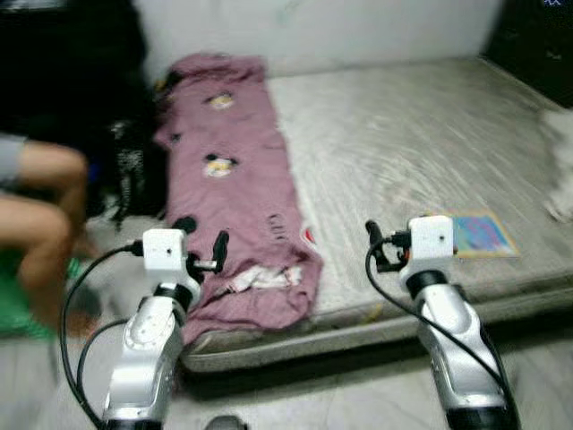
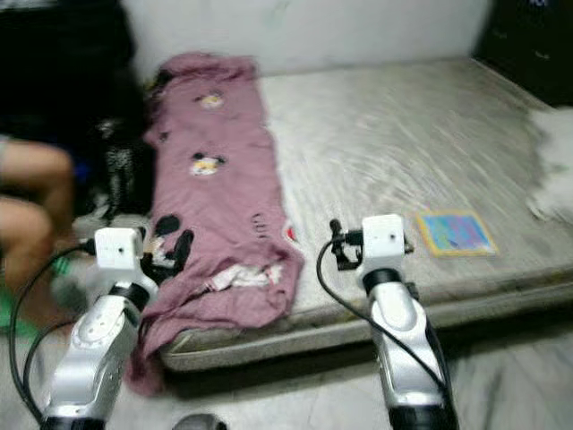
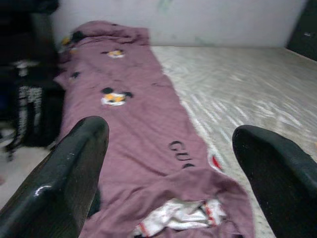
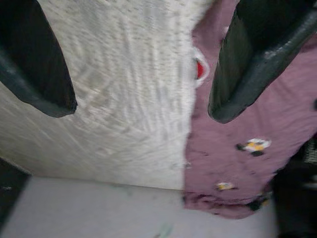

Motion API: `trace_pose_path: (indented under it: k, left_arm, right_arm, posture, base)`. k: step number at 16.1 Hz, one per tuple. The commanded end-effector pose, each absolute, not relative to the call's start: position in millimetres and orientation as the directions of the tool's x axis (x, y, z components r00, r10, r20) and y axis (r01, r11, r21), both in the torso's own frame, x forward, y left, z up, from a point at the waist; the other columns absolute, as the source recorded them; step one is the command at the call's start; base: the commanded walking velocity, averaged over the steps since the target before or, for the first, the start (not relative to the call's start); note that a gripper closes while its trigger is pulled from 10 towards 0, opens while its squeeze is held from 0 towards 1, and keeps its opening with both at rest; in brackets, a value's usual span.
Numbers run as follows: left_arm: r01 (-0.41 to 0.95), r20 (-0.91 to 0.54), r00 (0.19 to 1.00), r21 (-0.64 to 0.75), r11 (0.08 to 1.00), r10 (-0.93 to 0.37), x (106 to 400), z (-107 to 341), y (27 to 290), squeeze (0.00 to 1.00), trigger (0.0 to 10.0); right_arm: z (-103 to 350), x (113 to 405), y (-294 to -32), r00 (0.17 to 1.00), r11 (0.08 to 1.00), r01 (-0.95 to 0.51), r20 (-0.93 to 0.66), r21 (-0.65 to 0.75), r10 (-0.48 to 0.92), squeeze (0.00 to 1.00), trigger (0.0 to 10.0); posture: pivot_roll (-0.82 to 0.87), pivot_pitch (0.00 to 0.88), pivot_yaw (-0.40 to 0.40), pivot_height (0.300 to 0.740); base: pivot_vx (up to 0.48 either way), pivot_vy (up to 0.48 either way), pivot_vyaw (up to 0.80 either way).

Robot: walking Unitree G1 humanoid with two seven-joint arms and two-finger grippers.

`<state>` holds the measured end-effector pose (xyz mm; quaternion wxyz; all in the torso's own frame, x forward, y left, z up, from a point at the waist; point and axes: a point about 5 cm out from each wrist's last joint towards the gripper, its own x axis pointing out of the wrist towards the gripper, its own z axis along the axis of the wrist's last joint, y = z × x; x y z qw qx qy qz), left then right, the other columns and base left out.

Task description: Clean up the room

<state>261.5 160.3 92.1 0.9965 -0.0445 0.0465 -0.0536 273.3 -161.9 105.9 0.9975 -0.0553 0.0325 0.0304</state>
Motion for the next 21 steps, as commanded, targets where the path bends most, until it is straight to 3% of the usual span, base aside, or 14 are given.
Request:
trace_pose_path:
  k: [1,18,21]
  left_arm:
    - [0.085,-0.080,0.993,-0.085,0.993,-0.092,261.3,94.0,166.5,0.00,10.0]
    - [0.141,-0.052,0.988,-0.096,0.985,-0.147,259.3,96.8,162.6,0.00,10.0]
    - [0.142,-0.050,0.988,-0.096,0.985,-0.147,259.7,96.9,162.1,0.00,10.0]
  right_arm:
    - [109.8,274.9,-156.5,0.996,0.992,-0.076,-0.049,-0.100,0.072,0.00,10.0]
    - [109.3,273.9,-156.1,0.997,0.993,-0.073,-0.045,-0.087,0.070,0.00,10.0]
    - [109.2,274.5,-156.3,0.996,0.993,-0.075,-0.045,-0.089,0.071,0.00,10.0]
  posture:
    - [0.02,0.000,-0.013,0.740]
    - [0.02,0.000,-0.007,0.740]
    - [0.02,0.000,-0.010,0.740]
  base:
    - [0.000,0.000,0.71]
    - [0.000,0.000,0.00]
    - [0.262,0.000,0.00]
